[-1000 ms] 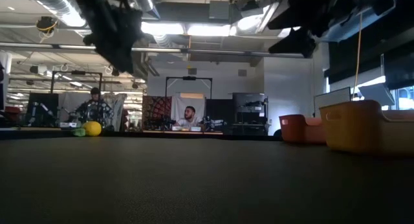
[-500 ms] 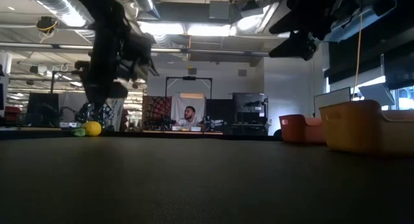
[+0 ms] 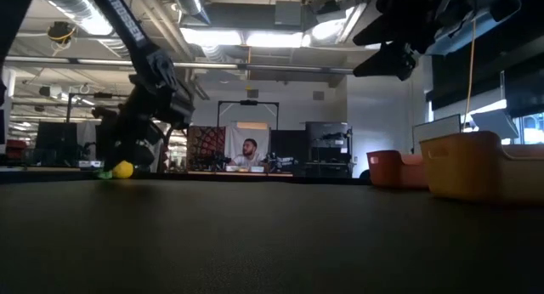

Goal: Sort produce into baskets
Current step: Put the green chili pepper into the orange bin

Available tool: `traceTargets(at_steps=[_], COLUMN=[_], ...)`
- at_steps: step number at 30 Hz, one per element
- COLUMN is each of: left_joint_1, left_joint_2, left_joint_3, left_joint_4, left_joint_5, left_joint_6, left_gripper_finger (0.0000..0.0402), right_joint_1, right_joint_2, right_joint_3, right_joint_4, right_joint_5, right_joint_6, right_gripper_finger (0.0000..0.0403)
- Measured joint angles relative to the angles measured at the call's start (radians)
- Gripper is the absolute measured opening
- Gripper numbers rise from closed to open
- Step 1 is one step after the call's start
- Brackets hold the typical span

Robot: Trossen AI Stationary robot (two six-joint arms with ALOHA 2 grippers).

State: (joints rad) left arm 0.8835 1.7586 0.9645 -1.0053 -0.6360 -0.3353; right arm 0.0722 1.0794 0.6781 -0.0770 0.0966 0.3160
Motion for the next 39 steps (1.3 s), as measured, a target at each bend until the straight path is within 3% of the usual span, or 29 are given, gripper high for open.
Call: traceTargets(at_steps=[7,16,28,39], left_joint_1=[0.038,0.039,0.015,0.014], left_joint_2=[0.063,0.148,0.189,0.189], left_joint_3=[0.035,0.080,0.097,0.096], left_joint_4=[0.065,-0.007,-0.006,-0.003], left_joint_5=[-0.023,-0.088,-0.111,-0.119], left_joint_6=[0.042,0.011,0.087,0.154], left_gripper_finger=[0.0178,0.0159,0.0102,0.0005], right_joint_1=[0.030,0.061,0.061,0.059], right_joint_2=[0.000,0.000,0.000,0.000], right_joint_3=[0.000,0.000,0.000,0.000], right_joint_4=[-0.001,0.002,0.004,0.002], right_joint_5=[0.000,0.008,0.008,0.008], right_joint_6=[0.005,0.018,0.019,0.018], right_gripper_finger=[0.0296,0.0296,0.0296,0.0296])
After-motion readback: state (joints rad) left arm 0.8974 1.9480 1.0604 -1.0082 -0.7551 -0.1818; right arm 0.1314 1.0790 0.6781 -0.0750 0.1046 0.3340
